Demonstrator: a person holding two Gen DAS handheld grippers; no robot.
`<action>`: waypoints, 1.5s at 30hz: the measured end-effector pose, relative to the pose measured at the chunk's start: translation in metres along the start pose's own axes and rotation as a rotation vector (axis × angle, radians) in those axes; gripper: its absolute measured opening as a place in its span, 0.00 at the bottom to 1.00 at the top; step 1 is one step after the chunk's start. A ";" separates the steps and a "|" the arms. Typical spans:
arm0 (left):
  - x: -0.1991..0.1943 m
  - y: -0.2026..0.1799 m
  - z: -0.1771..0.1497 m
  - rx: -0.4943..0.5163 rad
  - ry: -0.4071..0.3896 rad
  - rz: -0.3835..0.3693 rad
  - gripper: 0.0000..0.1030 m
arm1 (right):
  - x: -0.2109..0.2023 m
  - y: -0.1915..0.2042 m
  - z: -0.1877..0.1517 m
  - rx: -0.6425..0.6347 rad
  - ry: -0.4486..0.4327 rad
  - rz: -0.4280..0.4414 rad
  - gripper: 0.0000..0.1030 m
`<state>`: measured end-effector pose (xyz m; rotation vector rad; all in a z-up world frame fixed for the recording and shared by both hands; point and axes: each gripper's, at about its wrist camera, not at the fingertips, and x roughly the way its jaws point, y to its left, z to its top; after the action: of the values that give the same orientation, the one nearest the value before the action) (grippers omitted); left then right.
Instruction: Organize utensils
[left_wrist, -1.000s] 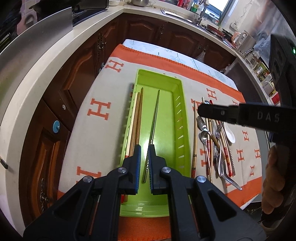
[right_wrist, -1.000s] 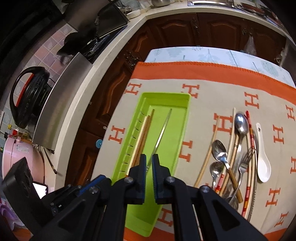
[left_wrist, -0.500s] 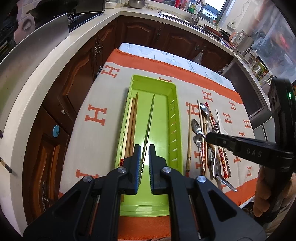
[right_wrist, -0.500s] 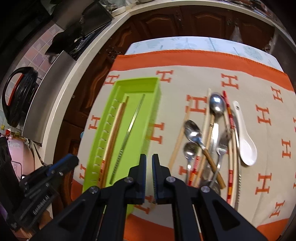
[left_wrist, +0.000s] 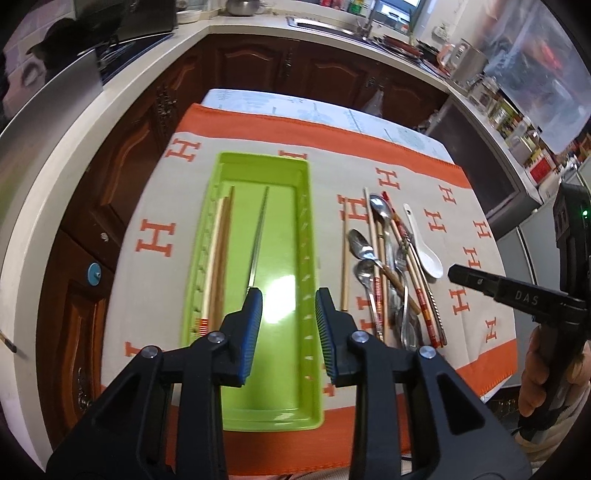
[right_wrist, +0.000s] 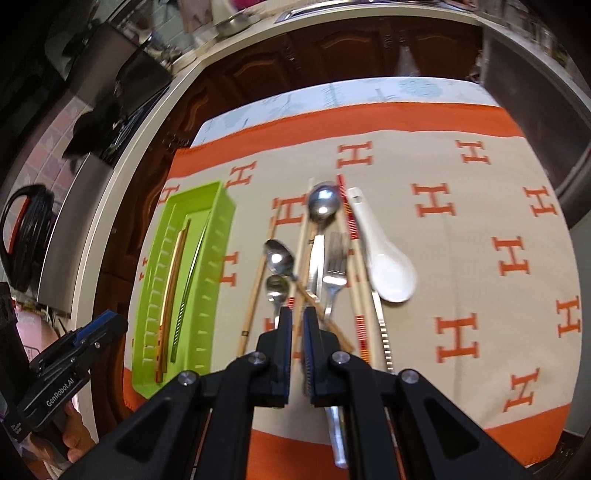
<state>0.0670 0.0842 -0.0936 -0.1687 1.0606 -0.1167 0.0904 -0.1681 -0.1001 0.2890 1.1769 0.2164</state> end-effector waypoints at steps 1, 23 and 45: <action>0.001 -0.006 0.000 0.009 0.005 -0.002 0.26 | -0.002 -0.004 0.000 0.005 -0.005 0.001 0.06; 0.102 -0.098 0.005 0.104 0.249 -0.100 0.26 | 0.029 -0.070 -0.010 0.079 0.072 0.077 0.06; 0.152 -0.103 -0.023 0.096 0.412 -0.073 0.08 | 0.049 -0.085 -0.022 0.092 0.120 0.135 0.06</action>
<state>0.1192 -0.0454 -0.2144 -0.0979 1.4562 -0.2768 0.0896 -0.2302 -0.1793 0.4423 1.2897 0.3012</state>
